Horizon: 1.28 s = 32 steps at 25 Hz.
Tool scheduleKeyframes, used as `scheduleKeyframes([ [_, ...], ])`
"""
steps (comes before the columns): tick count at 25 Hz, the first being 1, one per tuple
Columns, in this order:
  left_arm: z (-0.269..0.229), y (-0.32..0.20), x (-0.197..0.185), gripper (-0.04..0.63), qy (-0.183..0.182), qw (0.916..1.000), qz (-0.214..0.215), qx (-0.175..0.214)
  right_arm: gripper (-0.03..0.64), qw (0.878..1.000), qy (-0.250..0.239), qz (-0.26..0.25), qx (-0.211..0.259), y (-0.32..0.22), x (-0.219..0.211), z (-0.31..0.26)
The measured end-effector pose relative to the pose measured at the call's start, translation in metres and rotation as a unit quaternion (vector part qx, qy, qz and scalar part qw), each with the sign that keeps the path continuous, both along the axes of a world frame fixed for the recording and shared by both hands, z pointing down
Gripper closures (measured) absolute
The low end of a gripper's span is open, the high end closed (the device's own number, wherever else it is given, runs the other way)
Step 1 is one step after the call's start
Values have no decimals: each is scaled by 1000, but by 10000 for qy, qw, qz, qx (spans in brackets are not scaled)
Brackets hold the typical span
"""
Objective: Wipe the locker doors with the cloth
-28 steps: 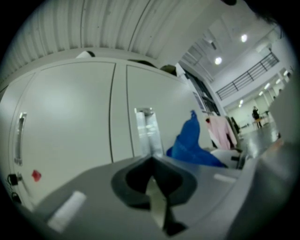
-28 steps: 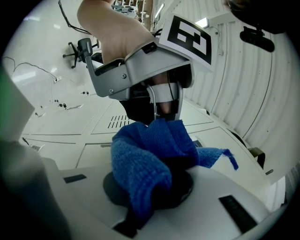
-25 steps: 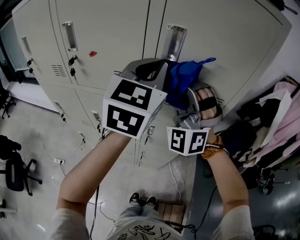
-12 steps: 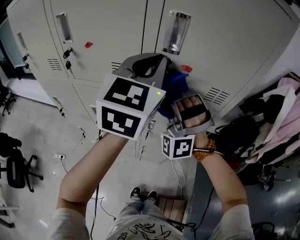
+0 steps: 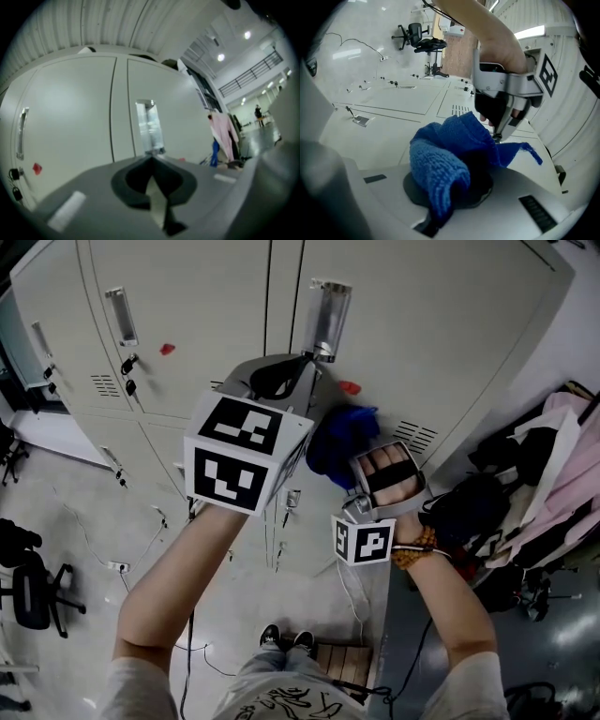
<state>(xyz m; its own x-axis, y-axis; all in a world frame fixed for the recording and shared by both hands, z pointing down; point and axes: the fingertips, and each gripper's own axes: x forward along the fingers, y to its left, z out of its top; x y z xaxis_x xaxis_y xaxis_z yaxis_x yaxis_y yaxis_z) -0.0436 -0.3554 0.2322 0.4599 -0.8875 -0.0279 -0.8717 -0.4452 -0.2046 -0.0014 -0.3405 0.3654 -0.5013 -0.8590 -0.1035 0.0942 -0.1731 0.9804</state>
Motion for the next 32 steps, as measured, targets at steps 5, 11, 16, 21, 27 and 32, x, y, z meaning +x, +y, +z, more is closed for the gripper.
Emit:
scheduleKeyframes([
  [5, -6, 3, -1, 592, -54, 9998, 40, -202, 583, 9994, -167, 136, 256, 1, 17, -48],
  [11, -48, 16, -5, 592, 43, 9999, 12, 160, 583, 9981, -276, 201, 509, 2, 22, -103],
  [16, -90, 25, -3, 592, 67, 9986, 45, 519, 583, 9964, -261, 264, 764, 1, 17, -149],
  [21, -127, 32, 9, 592, 54, 9968, 195, 778, 583, 9938, -350, 232, 1025, 1, 10, -202],
  [27, -167, 43, 17, 592, 56, 9935, 302, 1098, 583, 9904, -502, 188, 1271, 3, 2, -264],
  [32, -195, 51, 23, 592, 31, 9903, 344, 1346, 583, 9884, -730, 172, 1319, 5, 3, -301],
])
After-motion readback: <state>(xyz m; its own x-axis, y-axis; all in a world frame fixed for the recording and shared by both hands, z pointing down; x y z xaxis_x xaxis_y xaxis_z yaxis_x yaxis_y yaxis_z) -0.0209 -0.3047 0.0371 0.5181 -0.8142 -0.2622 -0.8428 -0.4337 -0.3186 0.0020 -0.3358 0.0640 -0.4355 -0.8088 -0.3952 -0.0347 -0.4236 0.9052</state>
